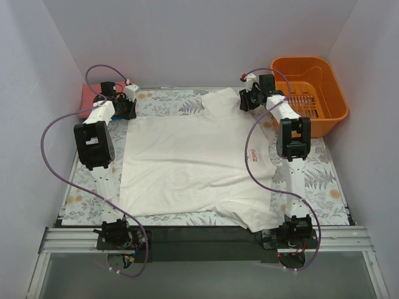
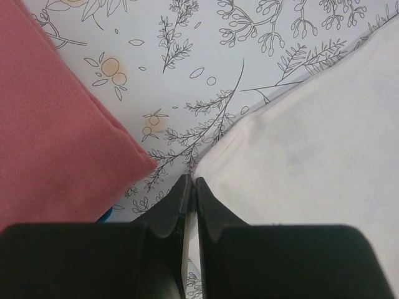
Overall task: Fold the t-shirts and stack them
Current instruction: Flatten the tshirt out, then fold the tshirt
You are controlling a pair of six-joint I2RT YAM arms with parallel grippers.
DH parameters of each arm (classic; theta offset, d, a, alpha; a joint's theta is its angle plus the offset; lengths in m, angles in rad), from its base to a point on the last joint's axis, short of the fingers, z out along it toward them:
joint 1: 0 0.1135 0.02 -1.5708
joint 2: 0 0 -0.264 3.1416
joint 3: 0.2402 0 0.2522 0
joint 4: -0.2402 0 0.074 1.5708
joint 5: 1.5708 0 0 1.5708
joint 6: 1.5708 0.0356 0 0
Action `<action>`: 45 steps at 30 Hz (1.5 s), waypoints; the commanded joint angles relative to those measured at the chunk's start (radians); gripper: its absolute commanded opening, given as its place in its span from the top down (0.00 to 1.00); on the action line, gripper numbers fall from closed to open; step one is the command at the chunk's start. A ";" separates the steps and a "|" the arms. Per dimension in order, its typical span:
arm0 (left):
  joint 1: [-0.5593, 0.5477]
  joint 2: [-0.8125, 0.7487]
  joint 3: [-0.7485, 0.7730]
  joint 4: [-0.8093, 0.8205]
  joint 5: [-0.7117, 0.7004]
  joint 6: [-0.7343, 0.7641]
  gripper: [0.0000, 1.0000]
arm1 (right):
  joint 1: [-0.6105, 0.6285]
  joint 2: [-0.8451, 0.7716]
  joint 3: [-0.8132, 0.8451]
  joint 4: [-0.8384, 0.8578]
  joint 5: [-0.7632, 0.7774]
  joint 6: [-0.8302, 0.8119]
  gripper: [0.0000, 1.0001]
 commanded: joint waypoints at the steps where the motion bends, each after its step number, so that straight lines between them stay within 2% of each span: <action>1: 0.007 -0.093 -0.005 -0.002 0.013 -0.002 1.00 | 0.002 -0.001 0.036 -0.041 0.014 0.007 0.50; 4: 0.007 -0.091 -0.004 -0.004 0.007 0.001 1.00 | 0.003 0.016 0.026 -0.067 0.025 -0.024 0.51; 7: 0.007 -0.090 -0.002 -0.004 0.005 0.001 1.00 | 0.006 0.036 0.021 -0.099 0.053 -0.050 0.55; 10: 0.007 -0.088 -0.001 -0.004 0.002 -0.001 1.00 | 0.009 0.041 0.012 -0.111 0.067 -0.059 0.66; 11: 0.007 -0.088 -0.002 -0.004 0.002 -0.001 1.00 | 0.009 0.041 0.010 -0.113 0.063 -0.061 0.74; 13: 0.007 -0.090 -0.004 -0.004 0.000 0.002 1.00 | 0.009 0.035 0.007 -0.113 0.051 -0.065 0.83; 15: 0.007 -0.090 -0.002 -0.005 0.000 0.001 1.00 | 0.011 0.024 0.013 -0.110 0.036 -0.065 0.98; 27: 0.024 -0.136 -0.028 0.070 0.057 -0.050 1.00 | -0.012 -0.172 -0.049 -0.013 -0.068 -0.065 0.99; 34: 0.040 -0.177 -0.045 0.091 0.117 -0.025 1.00 | -0.031 -0.241 -0.099 -0.008 -0.091 -0.056 0.99; 45: 0.067 -0.303 -0.206 0.130 0.191 0.071 1.00 | -0.037 -0.367 -0.236 -0.010 -0.133 -0.064 0.99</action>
